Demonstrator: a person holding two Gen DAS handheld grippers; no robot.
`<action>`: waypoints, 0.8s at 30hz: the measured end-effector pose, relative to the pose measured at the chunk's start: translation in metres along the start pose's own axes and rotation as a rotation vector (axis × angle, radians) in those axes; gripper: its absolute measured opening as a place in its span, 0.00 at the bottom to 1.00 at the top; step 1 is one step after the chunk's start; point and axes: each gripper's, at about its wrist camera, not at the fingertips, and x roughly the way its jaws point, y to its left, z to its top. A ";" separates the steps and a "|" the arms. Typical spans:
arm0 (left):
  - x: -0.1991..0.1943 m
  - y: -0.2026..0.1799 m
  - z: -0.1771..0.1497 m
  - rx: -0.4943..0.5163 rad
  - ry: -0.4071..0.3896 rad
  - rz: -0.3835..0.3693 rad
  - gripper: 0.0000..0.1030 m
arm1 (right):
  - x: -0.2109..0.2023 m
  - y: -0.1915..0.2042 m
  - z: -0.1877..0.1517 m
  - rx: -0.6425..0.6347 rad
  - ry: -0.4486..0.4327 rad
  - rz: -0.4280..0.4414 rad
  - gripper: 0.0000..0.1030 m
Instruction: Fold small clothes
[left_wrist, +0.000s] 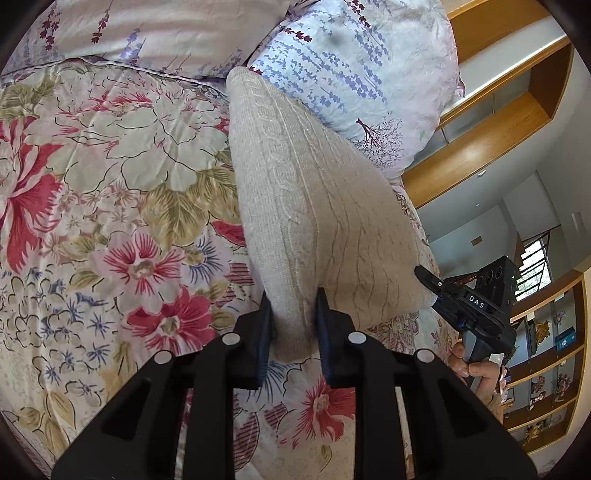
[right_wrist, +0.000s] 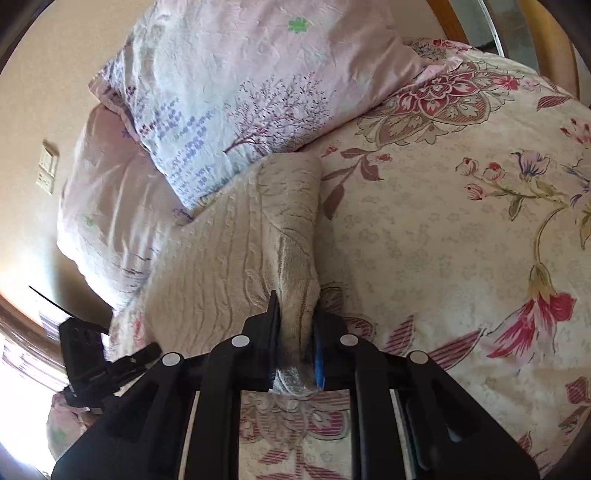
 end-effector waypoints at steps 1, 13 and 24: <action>0.001 -0.001 -0.001 0.009 -0.004 0.010 0.21 | 0.002 -0.002 -0.001 -0.008 -0.001 -0.021 0.14; -0.026 -0.004 0.026 0.003 -0.109 -0.018 0.73 | -0.014 -0.016 0.028 0.106 0.021 0.065 0.71; 0.012 0.006 0.067 -0.085 -0.054 0.021 0.76 | 0.037 -0.013 0.066 0.182 0.118 0.103 0.74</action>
